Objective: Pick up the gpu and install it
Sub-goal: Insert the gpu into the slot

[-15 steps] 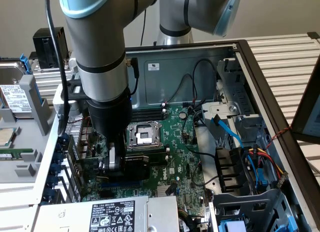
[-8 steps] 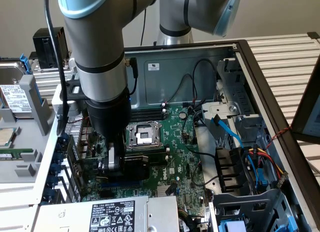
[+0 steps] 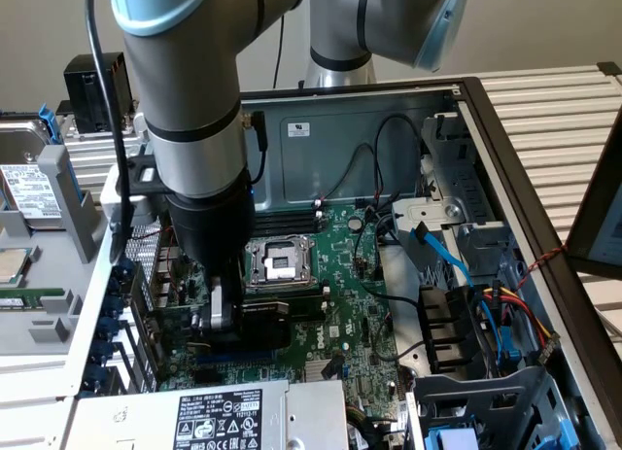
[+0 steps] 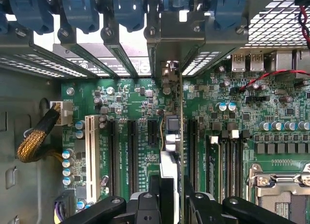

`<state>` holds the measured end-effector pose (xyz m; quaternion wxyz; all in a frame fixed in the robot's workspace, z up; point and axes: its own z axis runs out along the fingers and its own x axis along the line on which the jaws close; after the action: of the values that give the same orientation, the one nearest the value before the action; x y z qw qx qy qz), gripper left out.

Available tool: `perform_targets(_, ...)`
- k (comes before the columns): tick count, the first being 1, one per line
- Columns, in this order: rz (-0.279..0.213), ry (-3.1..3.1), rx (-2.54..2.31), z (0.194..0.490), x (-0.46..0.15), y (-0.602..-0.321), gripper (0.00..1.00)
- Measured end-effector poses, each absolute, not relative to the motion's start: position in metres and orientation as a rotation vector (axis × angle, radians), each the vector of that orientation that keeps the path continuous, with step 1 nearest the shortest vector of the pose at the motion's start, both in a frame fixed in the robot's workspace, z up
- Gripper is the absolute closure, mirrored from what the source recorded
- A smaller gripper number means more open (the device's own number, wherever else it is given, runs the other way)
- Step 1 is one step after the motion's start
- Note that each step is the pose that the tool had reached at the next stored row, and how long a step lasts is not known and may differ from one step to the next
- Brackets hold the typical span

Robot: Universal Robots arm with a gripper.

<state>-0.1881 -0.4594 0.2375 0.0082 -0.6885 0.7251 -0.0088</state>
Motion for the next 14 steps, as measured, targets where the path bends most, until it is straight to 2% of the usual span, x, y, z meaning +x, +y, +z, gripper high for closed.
perform_targets(14, -0.031, 2.261, -2.147, 0.2368, -0.1911, -0.4593, 0.72)
